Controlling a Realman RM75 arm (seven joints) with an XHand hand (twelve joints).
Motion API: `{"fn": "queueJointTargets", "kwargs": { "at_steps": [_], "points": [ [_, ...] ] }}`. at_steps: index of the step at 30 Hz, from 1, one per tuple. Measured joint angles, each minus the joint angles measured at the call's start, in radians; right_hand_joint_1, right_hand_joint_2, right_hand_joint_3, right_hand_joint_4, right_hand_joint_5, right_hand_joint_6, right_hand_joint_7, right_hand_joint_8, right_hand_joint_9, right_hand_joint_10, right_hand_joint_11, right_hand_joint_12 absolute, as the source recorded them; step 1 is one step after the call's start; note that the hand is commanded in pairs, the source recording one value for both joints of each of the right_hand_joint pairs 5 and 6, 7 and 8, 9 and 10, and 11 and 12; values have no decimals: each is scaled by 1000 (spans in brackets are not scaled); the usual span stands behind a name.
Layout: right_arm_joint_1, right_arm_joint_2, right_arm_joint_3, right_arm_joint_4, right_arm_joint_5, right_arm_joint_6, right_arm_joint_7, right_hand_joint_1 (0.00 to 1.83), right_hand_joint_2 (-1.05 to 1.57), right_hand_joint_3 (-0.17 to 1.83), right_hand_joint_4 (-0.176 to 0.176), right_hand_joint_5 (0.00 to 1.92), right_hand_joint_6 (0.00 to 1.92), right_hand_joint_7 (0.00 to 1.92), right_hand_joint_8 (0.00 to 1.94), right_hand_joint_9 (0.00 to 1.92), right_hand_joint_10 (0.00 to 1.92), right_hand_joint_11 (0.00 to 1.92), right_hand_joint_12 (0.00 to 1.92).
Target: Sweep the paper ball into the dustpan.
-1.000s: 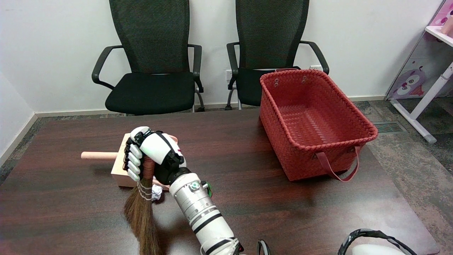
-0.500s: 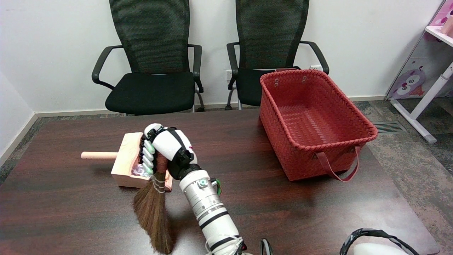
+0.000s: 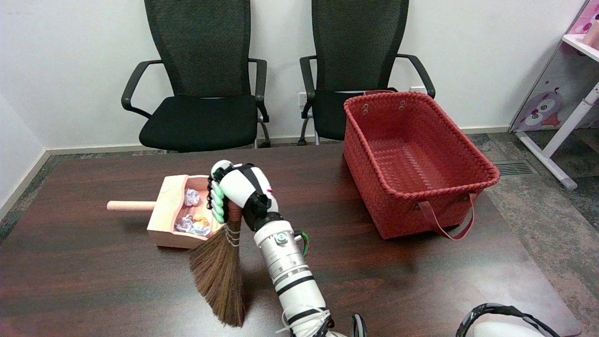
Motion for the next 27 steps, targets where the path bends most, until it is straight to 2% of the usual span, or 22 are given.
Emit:
{"fn": "queueJointTargets", "kwargs": {
  "at_steps": [12,27],
  "points": [
    [-20,57,13,-68,7,-14,-38,664,1571,1715,45,1920,1920,1920,1920,1920,1920,1920,1920],
    [-35,236,32,-271,82,110,-54,664,1571,1751,44,1920,1920,1920,1920,1920,1920,1920,1920]
  ]
}}
